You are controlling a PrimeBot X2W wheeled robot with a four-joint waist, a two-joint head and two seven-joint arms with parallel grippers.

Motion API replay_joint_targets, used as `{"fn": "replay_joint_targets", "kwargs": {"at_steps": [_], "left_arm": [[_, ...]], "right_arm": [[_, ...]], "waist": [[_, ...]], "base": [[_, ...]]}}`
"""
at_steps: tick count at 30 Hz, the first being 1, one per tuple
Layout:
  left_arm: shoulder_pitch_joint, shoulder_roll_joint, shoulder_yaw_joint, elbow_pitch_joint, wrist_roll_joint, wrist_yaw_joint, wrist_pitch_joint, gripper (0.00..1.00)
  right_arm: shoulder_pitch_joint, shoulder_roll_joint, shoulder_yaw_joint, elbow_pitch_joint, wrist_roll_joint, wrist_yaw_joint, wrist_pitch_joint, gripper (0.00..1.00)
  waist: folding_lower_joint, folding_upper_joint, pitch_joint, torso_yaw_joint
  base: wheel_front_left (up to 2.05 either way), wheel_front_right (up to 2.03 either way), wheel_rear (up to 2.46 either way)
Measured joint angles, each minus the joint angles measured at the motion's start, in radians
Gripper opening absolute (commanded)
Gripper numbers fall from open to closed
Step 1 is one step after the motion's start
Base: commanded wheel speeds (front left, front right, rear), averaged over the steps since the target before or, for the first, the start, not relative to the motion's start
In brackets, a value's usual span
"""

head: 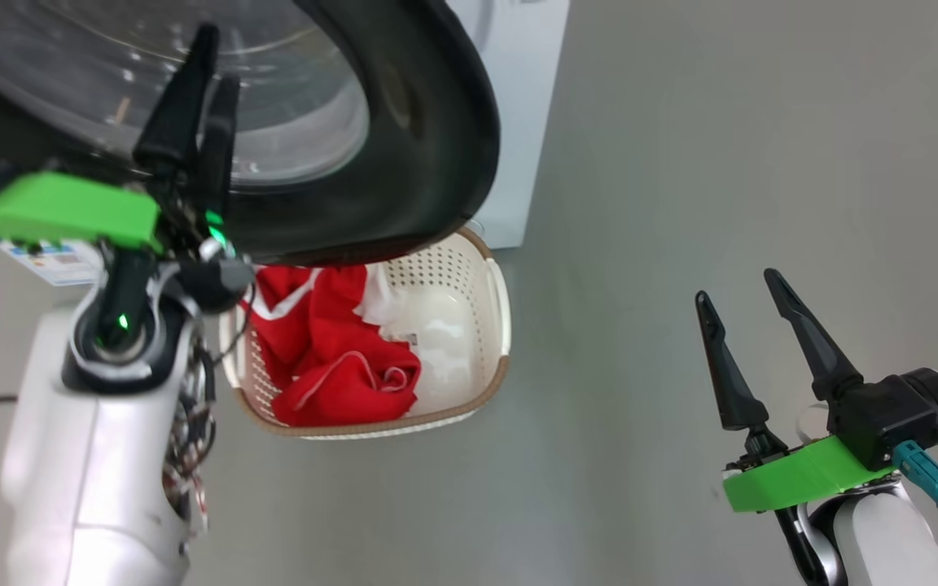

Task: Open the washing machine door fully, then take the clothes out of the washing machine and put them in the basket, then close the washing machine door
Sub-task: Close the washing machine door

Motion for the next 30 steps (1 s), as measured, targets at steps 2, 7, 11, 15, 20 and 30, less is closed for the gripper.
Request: {"fn": "replay_joint_targets", "kwargs": {"at_steps": [2, 7, 11, 15, 20, 30], "left_arm": [[0.034, 0.003, -0.007, -0.024, 0.018, 0.000, -0.008, 1.00], [0.134, 0.057, -0.064, -0.080, 0.171, -0.033, -0.079, 1.00], [0.224, 0.077, -0.093, -0.109, 0.275, -0.055, -0.163, 1.00], [0.301, 0.106, -0.130, -0.132, 0.412, -0.062, -0.258, 1.00], [0.375, 0.152, -0.183, -0.188, 0.609, -0.061, -0.362, 1.00], [0.553, 0.188, -0.160, -0.361, 0.968, 0.031, -0.396, 1.00]], "right_arm": [[0.001, 0.000, -0.003, 0.002, 0.000, 0.000, 0.000, 1.00], [0.013, -0.001, -0.010, 0.008, 0.000, 0.000, 0.000, 1.00], [0.023, -0.001, -0.011, 0.014, 0.000, 0.000, 0.000, 1.00], [0.042, -0.001, -0.021, 0.021, 0.000, 0.000, 0.000, 1.00], [0.060, -0.001, -0.029, 0.029, 0.000, 0.000, 0.000, 1.00], [0.092, -0.001, -0.030, 0.027, 0.007, 0.000, 0.000, 1.00]], "waist": [[0.0000, 0.0000, -0.011, 0.012], [0.0000, 0.0000, -0.043, 0.040], [0.0000, 0.0000, -0.074, 0.058], [0.0000, 0.0000, -0.104, 0.075], [0.0000, 0.0000, -0.143, 0.093], [0.0000, 0.0000, -0.210, 0.103]], "base": [[0.00, 0.00, 0.00], [0.00, 0.00, 0.00], [0.00, 0.00, 0.00], [0.00, 0.00, 0.00], [0.00, 0.00, 0.00], [0.00, 0.00, 0.00]]}}
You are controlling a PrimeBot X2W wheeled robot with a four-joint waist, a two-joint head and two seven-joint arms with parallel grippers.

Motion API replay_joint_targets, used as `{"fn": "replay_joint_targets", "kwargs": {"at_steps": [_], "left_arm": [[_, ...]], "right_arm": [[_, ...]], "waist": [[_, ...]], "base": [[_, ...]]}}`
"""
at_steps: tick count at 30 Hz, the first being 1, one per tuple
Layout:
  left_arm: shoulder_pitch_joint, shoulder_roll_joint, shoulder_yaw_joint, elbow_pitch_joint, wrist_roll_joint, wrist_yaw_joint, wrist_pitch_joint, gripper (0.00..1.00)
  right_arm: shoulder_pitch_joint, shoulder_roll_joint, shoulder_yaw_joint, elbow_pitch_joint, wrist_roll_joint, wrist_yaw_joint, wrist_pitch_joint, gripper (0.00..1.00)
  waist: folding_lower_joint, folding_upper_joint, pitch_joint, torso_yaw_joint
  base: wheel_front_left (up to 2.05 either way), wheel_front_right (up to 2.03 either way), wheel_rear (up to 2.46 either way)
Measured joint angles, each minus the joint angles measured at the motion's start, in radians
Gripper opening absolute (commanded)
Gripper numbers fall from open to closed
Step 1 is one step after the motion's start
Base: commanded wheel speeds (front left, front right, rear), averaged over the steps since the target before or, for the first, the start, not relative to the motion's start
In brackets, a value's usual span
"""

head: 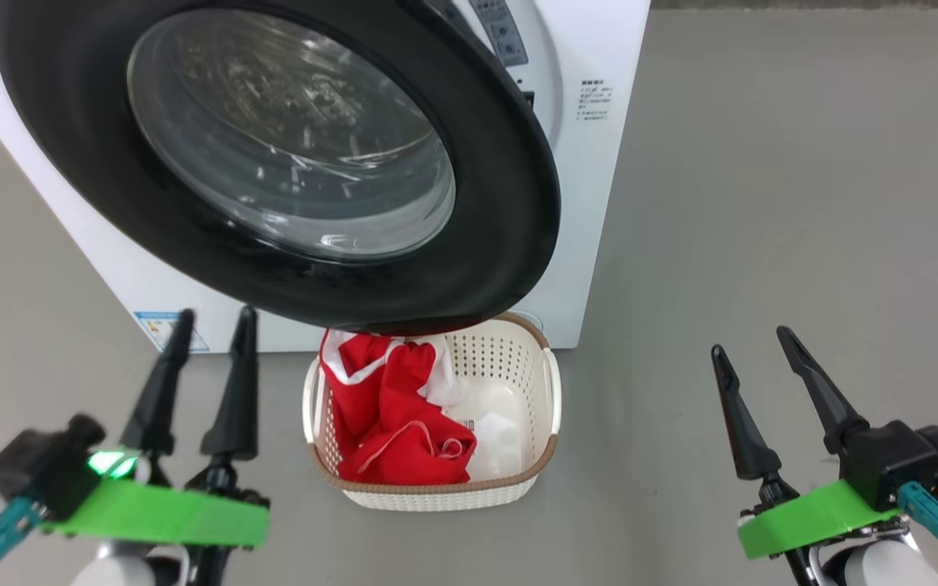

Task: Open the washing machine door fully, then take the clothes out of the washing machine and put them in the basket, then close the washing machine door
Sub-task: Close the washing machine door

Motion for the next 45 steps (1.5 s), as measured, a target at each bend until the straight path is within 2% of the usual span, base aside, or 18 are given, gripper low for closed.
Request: {"fn": "replay_joint_targets", "kwargs": {"at_steps": [5, 12, 24, 37, 38, 39, 40, 41, 45], "left_arm": [[0.098, -0.021, 0.078, -0.087, 0.148, 0.014, -0.003, 1.00], [0.216, -0.045, 0.089, -0.102, 0.260, 0.014, -0.004, 1.00], [0.312, -0.063, 0.102, -0.102, 0.365, 0.033, -0.004, 1.00], [0.316, -0.077, 0.106, -0.095, 0.386, 0.029, -0.004, 1.00], [0.316, -0.078, 0.106, -0.094, 0.386, 0.029, -0.004, 1.00], [0.316, -0.078, 0.105, -0.091, 0.390, 0.029, -0.004, 1.00], [0.316, -0.078, 0.103, -0.088, 0.395, 0.029, -0.004, 1.00], [0.316, -0.079, 0.100, -0.087, 0.397, 0.029, -0.004, 1.00], [0.316, -0.092, 0.080, -0.083, 0.409, 0.029, -0.004, 1.00]], "right_arm": [[0.026, 0.000, -0.005, -0.007, 0.000, 0.000, 0.000, 1.00], [0.056, 0.002, -0.020, -0.025, 0.000, 0.000, 0.000, 1.00], [0.098, 0.003, -0.035, -0.051, 0.008, 0.000, 0.000, 1.00], [0.106, 0.003, -0.035, -0.053, 0.009, 0.000, 0.000, 1.00], [0.106, 0.003, -0.035, -0.053, 0.009, 0.000, 0.000, 0.83], [0.106, 0.003, -0.035, -0.053, 0.009, 0.000, 0.000, 0.56], [0.106, 0.003, -0.035, -0.052, 0.009, 0.000, 0.000, 0.42], [0.106, 0.003, -0.035, -0.052, 0.009, 0.000, 0.000, 0.00], [0.098, 0.003, -0.040, -0.039, 0.009, 0.000, 0.000, 0.00]], "waist": [[0.0000, 0.0000, -0.020, -0.008], [0.0000, 0.0000, -0.045, -0.019], [0.0000, 0.0000, -0.062, -0.033], [0.0000, 0.0000, -0.061, -0.031], [0.0000, 0.0000, -0.061, -0.029], [0.0000, 0.0000, -0.060, -0.028], [0.0000, 0.0000, -0.059, -0.026], [-0.0001, 0.0000, -0.058, -0.024], [0.0000, 0.0000, -0.054, -0.013]], "base": [[0.00, 0.00, 0.00], [0.00, 0.00, 0.00], [0.00, 0.00, 0.00], [0.00, 0.00, 0.00], [0.00, 0.00, 0.00], [0.00, 0.00, 0.00], [0.00, 0.00, 0.00], [0.00, 0.00, 0.00], [0.00, 0.00, 0.00]]}}
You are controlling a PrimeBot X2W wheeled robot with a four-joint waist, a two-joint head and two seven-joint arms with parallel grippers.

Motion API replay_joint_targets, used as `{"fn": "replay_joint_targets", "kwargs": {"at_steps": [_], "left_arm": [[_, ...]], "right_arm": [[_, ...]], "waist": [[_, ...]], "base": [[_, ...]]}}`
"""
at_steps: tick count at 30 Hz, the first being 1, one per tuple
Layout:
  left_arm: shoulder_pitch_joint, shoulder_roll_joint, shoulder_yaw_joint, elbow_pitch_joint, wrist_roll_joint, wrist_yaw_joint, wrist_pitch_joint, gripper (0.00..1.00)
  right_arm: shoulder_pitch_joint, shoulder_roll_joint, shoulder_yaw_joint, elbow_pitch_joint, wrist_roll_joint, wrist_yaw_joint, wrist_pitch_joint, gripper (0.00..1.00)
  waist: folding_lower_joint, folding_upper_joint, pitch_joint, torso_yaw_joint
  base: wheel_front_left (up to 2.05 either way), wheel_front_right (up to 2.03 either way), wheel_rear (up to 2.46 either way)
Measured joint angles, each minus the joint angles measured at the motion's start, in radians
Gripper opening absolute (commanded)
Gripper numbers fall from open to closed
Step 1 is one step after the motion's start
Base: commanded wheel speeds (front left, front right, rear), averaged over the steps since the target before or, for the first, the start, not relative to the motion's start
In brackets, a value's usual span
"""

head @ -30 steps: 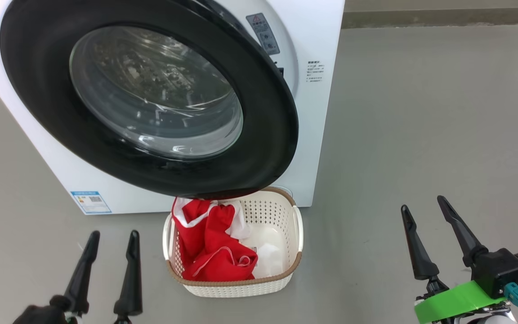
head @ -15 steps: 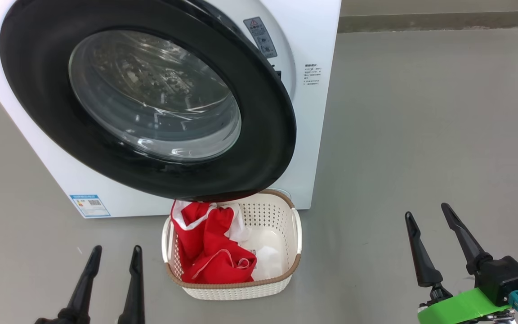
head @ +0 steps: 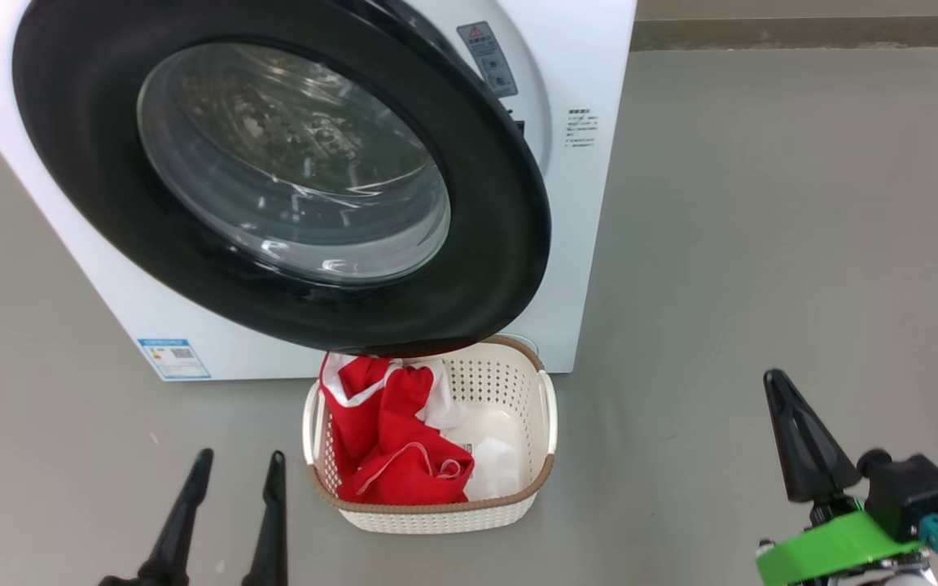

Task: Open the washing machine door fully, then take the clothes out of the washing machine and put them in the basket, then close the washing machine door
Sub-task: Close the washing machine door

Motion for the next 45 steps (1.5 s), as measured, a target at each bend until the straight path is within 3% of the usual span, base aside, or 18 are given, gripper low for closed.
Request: {"fn": "replay_joint_targets", "kwargs": {"at_steps": [14, 26, 45], "left_arm": [[-0.027, -0.004, -0.068, 0.020, 0.023, -0.018, 0.002, 1.00], [-0.093, -0.023, -0.112, 0.034, 0.035, -0.035, 0.002, 1.00], [-0.159, -0.063, -0.125, 0.058, 0.035, -0.070, 0.001, 1.00]], "right_arm": [[-0.212, -0.002, 0.066, 0.171, 0.044, 0.000, 0.000, 0.00], [-0.468, -0.011, 0.151, 0.340, -0.045, 0.000, 0.000, 0.00], [-0.689, -0.018, 0.080, 0.474, -0.148, 0.000, 0.000, 0.00]], "waist": [[0.0000, 0.0000, 0.018, 0.081], [0.0000, 0.0000, 0.081, 0.199], [0.0000, 0.0000, 0.211, 0.285]], "base": [[0.00, 0.00, 0.00], [0.00, 0.00, 0.00], [0.00, 0.00, 0.00]]}}
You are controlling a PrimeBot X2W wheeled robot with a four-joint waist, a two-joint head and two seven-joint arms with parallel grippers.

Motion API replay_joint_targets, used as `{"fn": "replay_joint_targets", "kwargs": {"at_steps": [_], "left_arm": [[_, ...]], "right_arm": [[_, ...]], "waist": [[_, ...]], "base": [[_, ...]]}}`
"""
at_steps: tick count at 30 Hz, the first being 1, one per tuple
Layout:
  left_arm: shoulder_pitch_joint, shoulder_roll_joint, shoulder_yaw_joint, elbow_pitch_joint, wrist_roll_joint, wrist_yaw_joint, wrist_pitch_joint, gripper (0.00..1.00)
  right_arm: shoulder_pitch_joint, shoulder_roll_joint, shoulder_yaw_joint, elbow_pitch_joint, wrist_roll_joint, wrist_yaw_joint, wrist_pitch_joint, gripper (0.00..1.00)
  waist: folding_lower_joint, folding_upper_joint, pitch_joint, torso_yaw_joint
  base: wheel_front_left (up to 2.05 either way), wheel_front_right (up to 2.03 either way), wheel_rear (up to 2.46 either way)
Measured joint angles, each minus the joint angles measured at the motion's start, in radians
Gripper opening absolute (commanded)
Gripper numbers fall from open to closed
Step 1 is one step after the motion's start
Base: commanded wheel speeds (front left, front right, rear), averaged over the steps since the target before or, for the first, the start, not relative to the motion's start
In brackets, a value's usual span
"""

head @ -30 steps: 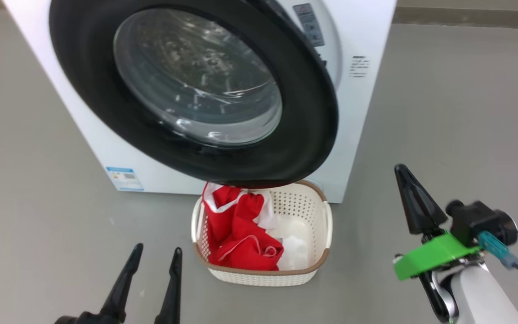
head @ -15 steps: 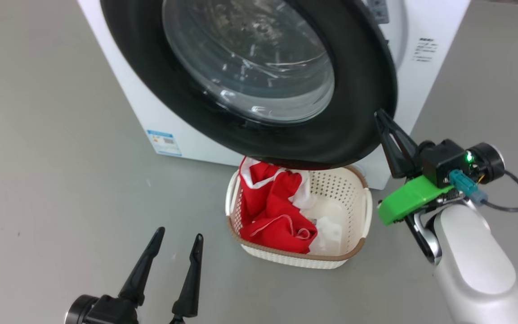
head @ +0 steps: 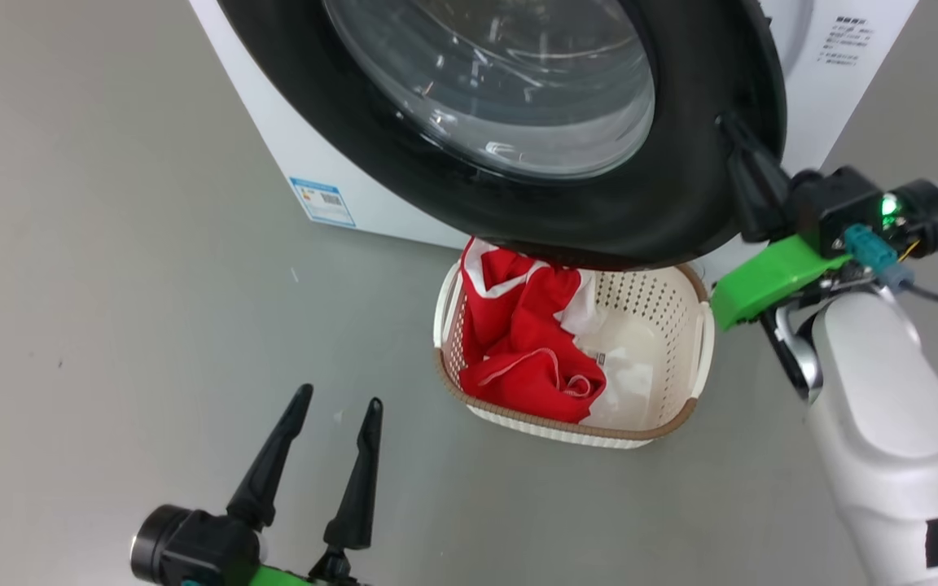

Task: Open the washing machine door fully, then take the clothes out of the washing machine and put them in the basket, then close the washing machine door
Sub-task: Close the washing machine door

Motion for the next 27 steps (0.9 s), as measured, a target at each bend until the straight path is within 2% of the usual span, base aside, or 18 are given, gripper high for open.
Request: {"fn": "replay_joint_targets", "kwargs": {"at_steps": [15, 27], "left_arm": [[-0.062, -0.026, 0.001, -0.001, 0.003, -0.026, 0.000, 1.00], [-0.103, -0.035, -0.002, -0.001, 0.003, -0.042, 0.000, 1.00]], "right_arm": [[-0.153, -0.001, -0.058, 0.060, -0.073, 0.000, 0.000, 0.00], [-0.322, -0.009, -0.129, 0.109, -0.190, 0.000, -0.001, 0.00]], "waist": [[0.0000, 0.0000, 0.098, 0.020], [0.0000, 0.0000, 0.186, 0.040]], "base": [[0.00, 0.00, 0.00], [0.00, 0.00, 0.00]]}}
